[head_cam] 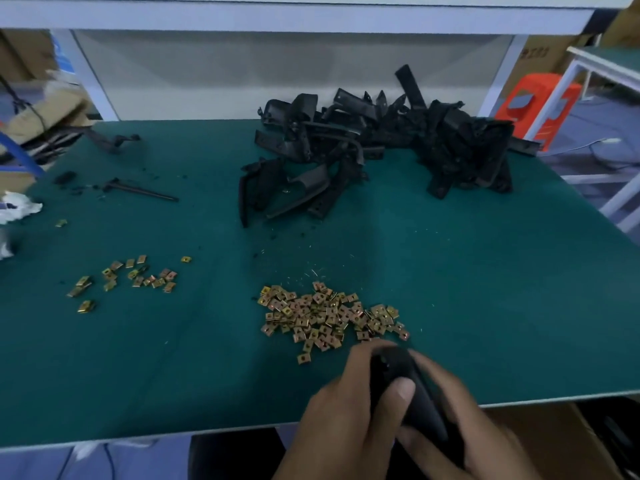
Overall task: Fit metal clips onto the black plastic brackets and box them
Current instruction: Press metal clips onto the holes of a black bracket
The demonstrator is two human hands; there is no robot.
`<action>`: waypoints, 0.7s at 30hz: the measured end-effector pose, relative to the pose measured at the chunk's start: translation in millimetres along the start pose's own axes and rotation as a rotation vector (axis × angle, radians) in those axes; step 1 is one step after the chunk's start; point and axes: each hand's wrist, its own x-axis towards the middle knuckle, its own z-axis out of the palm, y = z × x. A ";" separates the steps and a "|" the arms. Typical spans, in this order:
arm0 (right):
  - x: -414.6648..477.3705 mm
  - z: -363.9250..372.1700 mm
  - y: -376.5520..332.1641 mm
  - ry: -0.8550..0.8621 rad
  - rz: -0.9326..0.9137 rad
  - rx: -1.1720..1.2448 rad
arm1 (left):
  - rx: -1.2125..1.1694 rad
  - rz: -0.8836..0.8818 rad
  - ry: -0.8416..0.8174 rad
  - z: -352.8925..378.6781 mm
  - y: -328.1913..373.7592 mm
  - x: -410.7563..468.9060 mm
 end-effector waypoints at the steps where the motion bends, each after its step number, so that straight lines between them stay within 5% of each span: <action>1: 5.7 4.3 -2.6 -0.089 0.009 0.144 | 0.007 0.027 0.018 -1.7 0.0 1.8; 3: 21.2 14.1 -6.6 -0.215 0.063 0.341 | 0.000 0.065 0.144 -14.1 -8.9 5.7; 9: 69.6 50.1 -6.3 -0.097 0.116 0.595 | 0.455 -0.208 0.591 -69.7 -83.6 22.6; 12: 79.1 61.7 -5.5 -0.065 0.095 0.597 | 0.594 -0.237 0.584 -74.1 -100.5 29.5; 21: 80.3 71.0 5.7 -0.064 0.079 0.562 | 0.490 -0.143 0.585 -82.6 -96.1 36.6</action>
